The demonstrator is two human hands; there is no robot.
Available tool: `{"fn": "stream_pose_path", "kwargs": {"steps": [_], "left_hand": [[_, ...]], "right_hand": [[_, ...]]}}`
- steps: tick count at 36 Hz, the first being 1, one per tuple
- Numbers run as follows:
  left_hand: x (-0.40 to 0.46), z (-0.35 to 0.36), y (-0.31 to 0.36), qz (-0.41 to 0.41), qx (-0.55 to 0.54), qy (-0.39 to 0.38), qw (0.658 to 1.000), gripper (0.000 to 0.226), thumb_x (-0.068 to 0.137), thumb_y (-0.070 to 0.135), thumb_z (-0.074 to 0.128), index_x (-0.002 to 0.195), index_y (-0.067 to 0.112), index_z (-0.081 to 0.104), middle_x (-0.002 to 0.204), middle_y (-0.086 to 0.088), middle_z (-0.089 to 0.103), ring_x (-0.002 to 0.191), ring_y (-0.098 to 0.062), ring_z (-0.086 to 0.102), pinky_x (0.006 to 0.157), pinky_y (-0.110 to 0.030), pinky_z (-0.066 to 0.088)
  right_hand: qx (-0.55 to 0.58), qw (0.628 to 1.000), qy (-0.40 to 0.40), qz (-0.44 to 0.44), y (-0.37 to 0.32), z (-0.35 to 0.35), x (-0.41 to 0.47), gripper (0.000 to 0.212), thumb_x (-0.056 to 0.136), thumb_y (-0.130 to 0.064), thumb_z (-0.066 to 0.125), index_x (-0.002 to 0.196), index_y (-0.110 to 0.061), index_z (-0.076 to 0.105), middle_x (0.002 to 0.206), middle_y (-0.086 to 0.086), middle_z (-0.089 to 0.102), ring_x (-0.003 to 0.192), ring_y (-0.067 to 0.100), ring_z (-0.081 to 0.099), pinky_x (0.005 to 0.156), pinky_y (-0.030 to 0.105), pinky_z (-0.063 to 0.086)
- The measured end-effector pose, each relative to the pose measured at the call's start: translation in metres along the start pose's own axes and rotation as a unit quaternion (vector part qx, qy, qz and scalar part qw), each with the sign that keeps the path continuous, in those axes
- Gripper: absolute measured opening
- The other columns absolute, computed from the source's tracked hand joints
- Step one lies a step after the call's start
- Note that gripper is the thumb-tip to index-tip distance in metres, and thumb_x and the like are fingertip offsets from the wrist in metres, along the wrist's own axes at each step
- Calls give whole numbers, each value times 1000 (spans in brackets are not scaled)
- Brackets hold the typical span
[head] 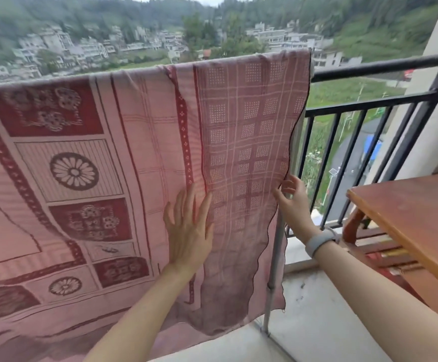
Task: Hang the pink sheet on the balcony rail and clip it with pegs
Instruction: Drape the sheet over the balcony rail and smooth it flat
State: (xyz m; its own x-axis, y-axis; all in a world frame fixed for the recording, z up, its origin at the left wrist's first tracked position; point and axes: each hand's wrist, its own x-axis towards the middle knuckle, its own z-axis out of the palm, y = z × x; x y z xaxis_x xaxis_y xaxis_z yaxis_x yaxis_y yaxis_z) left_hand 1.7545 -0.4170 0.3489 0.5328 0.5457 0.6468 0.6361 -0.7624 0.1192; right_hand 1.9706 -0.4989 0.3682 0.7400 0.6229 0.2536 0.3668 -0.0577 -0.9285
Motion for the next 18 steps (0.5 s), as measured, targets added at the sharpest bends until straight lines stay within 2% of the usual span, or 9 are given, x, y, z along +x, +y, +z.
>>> {"fn": "stream_pose_path", "kwargs": {"steps": [3, 5, 8, 10, 12, 14, 16, 18], "left_hand": [[-7, 1, -4, -46, -5, -1, 999, 76, 77, 32, 69, 141, 18, 29, 152, -14, 14, 140, -33, 14, 111, -56, 14], [-11, 2, -7, -83, -4, -4, 997, 84, 75, 34, 72, 142, 17, 25, 152, -17, 14, 140, -34, 13, 111, -55, 13], [-16, 4, -13, -171, -24, 9, 985, 99, 71, 41, 73, 145, 16, 13, 153, -21, 8, 141, -35, 9, 111, -54, 12], [-16, 2, -18, -255, -64, 39, 964, 107, 68, 43, 75, 145, 14, 8, 153, -21, 5, 142, -35, 6, 111, -56, 14], [-15, 2, -26, -355, -117, 72, 925, 115, 63, 45, 77, 145, 11, 4, 153, -23, 1, 141, -37, 5, 111, -59, 17], [-12, 1, -35, -455, -162, 79, 872, 124, 57, 56, 73, 145, 8, 0, 154, -22, -4, 141, -38, 2, 110, -61, 17], [-8, -1, -46, -542, -213, 77, 810, 129, 56, 61, 69, 145, 8, -6, 154, -19, -6, 141, -37, 0, 111, -61, 16], [-4, 1, -54, -603, -281, 78, 742, 126, 63, 55, 73, 145, 7, -10, 155, -18, -7, 142, -36, 2, 112, -54, 16]], "right_hand": [[7, 997, 17, 70, 3, 8, 3, 51, 88, -15, 58, 131, -2, 35, 129, 16, 48, 117, 26, 47, 98, 35, 40], [14, 995, 2, 99, 7, 12, 3, 51, 89, -13, 57, 132, -1, 32, 131, 16, 46, 119, 26, 46, 95, 32, 39], [41, 992, -37, 109, 16, 19, 1, 51, 88, -14, 56, 132, -5, 32, 120, 5, 48, 107, 18, 49, 88, 29, 38], [23, 993, -47, 105, 20, 24, 2, 39, 86, -18, 56, 123, -12, 42, 109, -2, 56, 95, 16, 54, 82, 33, 44], [-12, 994, -45, 97, 26, 28, 3, 12, 85, -19, 53, 94, -11, 54, 81, 3, 60, 70, 19, 54, 64, 34, 43], [-17, 995, -24, 93, 31, 30, 1, 17, 89, -15, 48, 74, -6, 51, 64, 6, 49, 55, 18, 40, 52, 30, 31], [-27, 996, 11, 83, 34, 26, -1, 19, 91, -14, 47, 76, -3, 53, 66, 8, 50, 57, 20, 41, 50, 30, 30], [-64, 994, 44, 75, 34, 19, -3, 19, 91, -14, 47, 80, 0, 56, 71, 11, 53, 63, 23, 44, 51, 33, 28]]}}
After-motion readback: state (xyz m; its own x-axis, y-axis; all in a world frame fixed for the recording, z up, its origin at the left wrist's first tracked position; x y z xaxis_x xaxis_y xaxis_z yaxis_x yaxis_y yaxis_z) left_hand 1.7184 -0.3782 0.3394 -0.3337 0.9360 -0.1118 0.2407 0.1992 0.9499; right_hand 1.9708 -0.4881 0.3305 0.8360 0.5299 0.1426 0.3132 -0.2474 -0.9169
